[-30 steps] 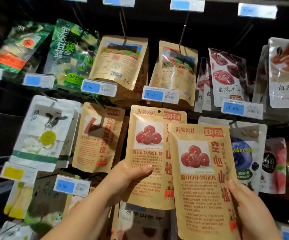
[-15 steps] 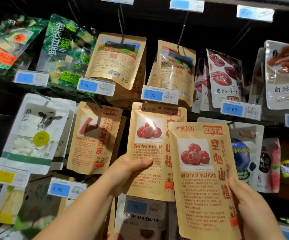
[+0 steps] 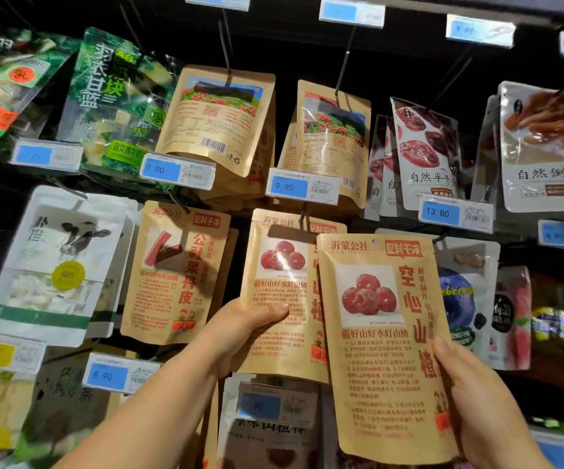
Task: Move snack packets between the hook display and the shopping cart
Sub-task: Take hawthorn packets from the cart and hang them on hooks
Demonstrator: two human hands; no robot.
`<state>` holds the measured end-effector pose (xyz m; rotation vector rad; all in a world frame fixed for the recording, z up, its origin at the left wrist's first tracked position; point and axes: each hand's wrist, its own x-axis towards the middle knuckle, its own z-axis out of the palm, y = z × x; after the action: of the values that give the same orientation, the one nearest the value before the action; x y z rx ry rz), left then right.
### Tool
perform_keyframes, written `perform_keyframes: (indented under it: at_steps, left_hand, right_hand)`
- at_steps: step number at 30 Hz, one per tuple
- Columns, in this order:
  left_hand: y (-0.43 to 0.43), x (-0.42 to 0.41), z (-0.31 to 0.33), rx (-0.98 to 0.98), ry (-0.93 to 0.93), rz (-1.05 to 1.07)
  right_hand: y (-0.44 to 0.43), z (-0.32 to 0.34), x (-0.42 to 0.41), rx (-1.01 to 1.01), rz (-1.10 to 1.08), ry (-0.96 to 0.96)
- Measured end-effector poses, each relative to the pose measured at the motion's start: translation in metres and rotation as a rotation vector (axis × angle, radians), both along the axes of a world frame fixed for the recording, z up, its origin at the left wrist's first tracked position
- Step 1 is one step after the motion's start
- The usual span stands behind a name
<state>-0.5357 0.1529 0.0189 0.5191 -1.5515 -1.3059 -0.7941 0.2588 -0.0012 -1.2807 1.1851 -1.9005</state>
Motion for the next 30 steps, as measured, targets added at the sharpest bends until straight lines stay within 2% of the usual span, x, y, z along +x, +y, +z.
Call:
perform_keyframes:
  at_steps: [6, 9, 12, 16, 18, 20, 22, 24, 30]
  left_hand:
    - [-0.038, -0.003, -0.003, -0.044, -0.156, 0.151]
    - [-0.059, -0.007, -0.007, -0.063, -0.212, 0.31]
    - [-0.063, -0.011, -0.004, -0.039, -0.042, 0.522]
    - [-0.04, -0.013, 0.005, -0.333, 0.061, 0.81]
    - [-0.025, -0.013, 0.01, -0.374, 0.131, 0.739]
    - [-0.011, -0.014, 0.015, -0.329, 0.21, 0.539]
    - [-0.004, -0.014, 0.018, -0.274, 0.2, 0.331]
    - [-0.001, -0.014, 0.016, -0.244, 0.153, 0.213]
    - [-0.01, -0.017, 0.009, -0.216, 0.11, 0.198]
  right_hand:
    - [-0.018, 0.01, 0.014, -0.032, 0.032, -0.04]
    - [-0.031, 0.015, 0.023, -0.04, 0.003, -0.016]
    - [-0.04, 0.021, 0.034, -0.034, 0.004, 0.027]
    - [-0.048, 0.027, 0.045, -0.026, -0.004, 0.089]
    - [-0.052, 0.028, 0.048, -0.028, -0.006, 0.106]
    - [-0.055, 0.028, 0.052, -0.024, -0.012, 0.12]
    - [-0.057, 0.029, 0.057, -0.024, -0.022, 0.129]
    - [-0.056, 0.031, 0.063, -0.021, -0.032, 0.136]
    - [-0.055, 0.037, 0.075, -0.013, -0.006, 0.123]
